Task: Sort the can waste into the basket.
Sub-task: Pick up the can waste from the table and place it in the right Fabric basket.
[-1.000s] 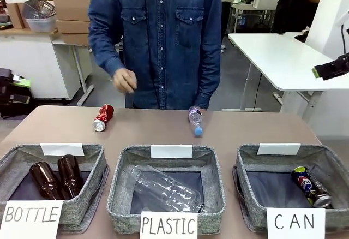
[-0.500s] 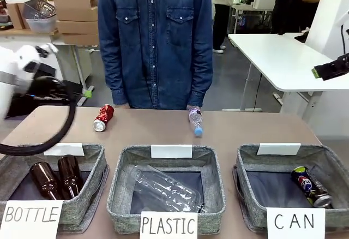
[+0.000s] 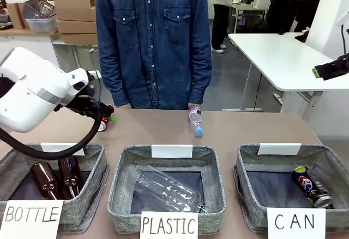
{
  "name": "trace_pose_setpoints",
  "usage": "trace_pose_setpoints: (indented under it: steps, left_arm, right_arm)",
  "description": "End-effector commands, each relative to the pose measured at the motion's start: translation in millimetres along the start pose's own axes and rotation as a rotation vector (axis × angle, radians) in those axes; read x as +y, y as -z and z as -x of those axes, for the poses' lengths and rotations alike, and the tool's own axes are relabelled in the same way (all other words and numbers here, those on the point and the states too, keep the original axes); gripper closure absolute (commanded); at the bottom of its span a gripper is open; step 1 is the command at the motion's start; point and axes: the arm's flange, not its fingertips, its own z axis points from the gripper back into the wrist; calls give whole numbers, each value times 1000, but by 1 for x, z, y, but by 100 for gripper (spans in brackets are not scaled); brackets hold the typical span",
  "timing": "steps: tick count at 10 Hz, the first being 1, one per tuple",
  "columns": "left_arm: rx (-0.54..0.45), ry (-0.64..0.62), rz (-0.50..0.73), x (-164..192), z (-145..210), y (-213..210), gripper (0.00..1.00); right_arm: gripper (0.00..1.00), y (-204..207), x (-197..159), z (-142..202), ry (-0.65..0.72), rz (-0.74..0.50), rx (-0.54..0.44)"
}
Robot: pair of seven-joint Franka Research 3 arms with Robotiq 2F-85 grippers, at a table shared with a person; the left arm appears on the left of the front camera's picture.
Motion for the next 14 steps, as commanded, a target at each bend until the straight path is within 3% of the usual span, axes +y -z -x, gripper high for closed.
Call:
trace_pose_setpoints:
  steps: [1,5,7,12,13,14]
  left_arm:
    - [87,-69,-23,10,-49,-11,0]
    - [105,-173,-91,30,-69,1,0]
    - [141,-203,-160,48,-72,29,0]
    - [150,-167,-228,63,-70,65,0]
    - [159,-180,-230,63,-69,64,59]
    - [162,-182,-237,63,-68,63,59]
  right_arm:
    - [0,-5,1,1,-15,4,20]
    - [0,-5,1,1,-15,4,20]
    - [0,-5,1,1,-15,4,20]
    - [0,-5,1,1,-15,4,20]
    - [0,-5,1,1,-15,4,20]
    - [0,-5,1,1,-15,4,20]
